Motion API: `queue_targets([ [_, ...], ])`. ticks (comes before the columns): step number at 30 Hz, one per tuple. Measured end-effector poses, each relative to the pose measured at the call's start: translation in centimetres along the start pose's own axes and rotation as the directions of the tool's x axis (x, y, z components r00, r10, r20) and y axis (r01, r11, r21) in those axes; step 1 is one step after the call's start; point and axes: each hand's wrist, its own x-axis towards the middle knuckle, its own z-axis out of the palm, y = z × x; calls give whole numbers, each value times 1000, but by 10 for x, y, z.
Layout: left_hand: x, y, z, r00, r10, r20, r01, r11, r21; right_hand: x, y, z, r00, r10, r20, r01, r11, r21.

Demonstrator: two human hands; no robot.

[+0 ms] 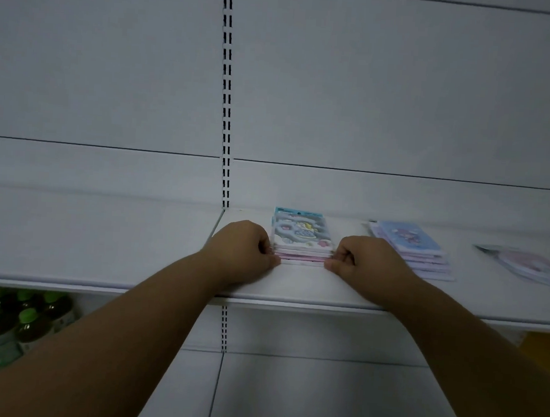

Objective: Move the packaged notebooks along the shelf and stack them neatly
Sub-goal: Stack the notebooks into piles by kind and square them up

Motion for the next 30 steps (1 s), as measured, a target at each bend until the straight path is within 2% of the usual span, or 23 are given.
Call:
queue_targets([
  [5, -3, 1, 1, 998, 14, -66, -11, 999, 51, 1, -1, 1, 996, -22, -84, 23, 1000, 17],
  [10, -2, -1, 6, 996, 40, -74, -39, 999, 19, 1, 0, 2, 997, -56, -55, 57, 998, 15],
  [20, -2, -6, 10, 994, 69, -87, -66, 997, 36, -1, -1, 5, 999, -9, -38, 8, 999, -38],
  [27, 1, -6, 10, 994, 79, -72, -76, 996, 42, 0, 3, 4, 1000, 1, -21, -1, 999, 39],
  [30, 1, -8, 11, 995, 83, -63, -80, 996, 45, -1, 4, 5, 999, -17, -29, 18, 1000, 19],
])
